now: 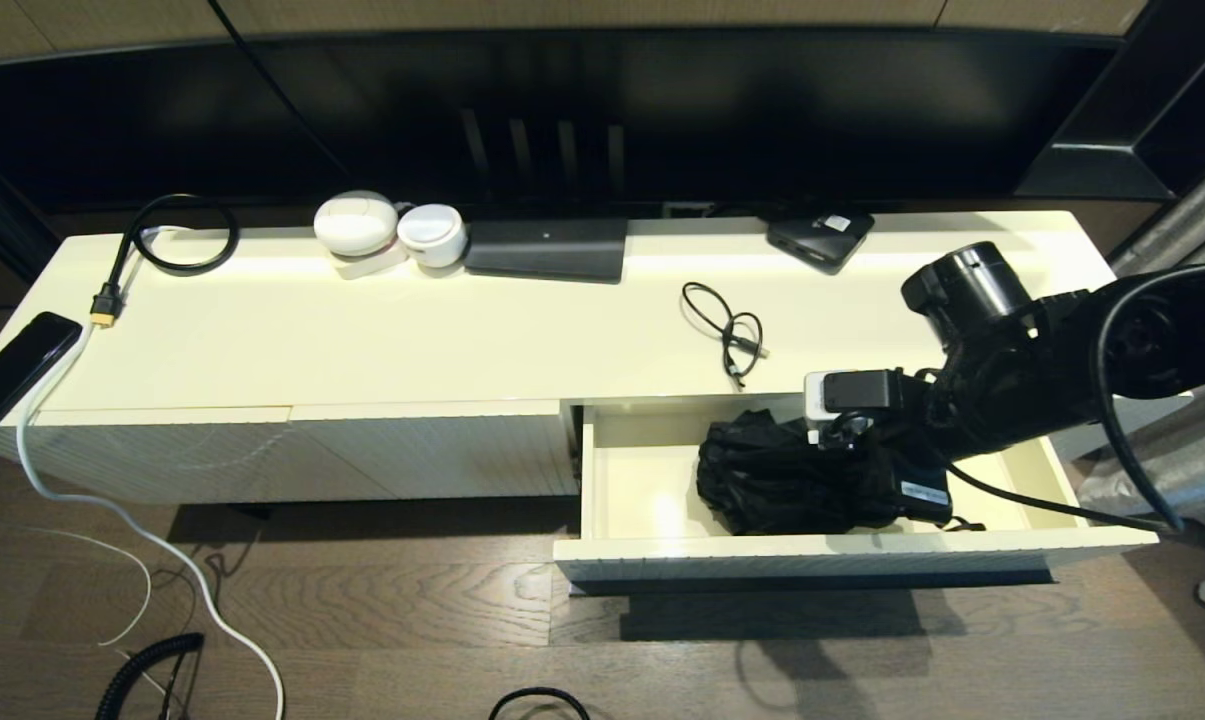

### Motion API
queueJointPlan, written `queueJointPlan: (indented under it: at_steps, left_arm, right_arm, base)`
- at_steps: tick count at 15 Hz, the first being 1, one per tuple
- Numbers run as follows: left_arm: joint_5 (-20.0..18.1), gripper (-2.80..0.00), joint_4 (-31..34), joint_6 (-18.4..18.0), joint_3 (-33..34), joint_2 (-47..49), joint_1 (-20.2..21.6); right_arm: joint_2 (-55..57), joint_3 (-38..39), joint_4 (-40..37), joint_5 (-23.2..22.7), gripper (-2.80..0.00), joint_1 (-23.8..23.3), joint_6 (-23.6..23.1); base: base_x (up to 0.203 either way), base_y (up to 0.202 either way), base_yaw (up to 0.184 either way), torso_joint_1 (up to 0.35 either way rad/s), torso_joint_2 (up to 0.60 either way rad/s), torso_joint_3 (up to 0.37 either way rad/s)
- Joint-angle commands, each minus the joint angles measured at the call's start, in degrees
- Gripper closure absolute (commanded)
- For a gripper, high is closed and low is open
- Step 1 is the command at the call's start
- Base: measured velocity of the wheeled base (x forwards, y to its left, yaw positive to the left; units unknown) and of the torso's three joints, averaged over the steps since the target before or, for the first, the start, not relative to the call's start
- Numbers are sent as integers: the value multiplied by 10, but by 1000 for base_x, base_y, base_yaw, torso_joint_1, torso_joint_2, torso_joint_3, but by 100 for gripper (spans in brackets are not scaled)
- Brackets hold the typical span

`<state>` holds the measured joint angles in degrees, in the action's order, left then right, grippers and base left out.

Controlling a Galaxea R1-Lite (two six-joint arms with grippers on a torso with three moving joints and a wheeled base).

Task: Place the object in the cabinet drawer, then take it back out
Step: Take the umbrella out of the drawer and put it on the table

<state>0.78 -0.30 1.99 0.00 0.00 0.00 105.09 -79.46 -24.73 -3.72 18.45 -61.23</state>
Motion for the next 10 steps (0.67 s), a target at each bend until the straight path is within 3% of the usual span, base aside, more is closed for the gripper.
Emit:
queueJointPlan:
  at_steps: [1, 10]
  left_arm:
    - [0, 0, 0, 0, 0, 0, 1]
    - [0, 0, 0, 0, 0, 0, 0]
  right_arm:
    - [-48, 0, -20, 0, 0, -6, -17]
    - [-162, -23, -97, 1, 0, -32, -50]
  base:
    - [0, 0, 0, 0, 0, 0]
    - [0, 0, 0, 0, 0, 0]
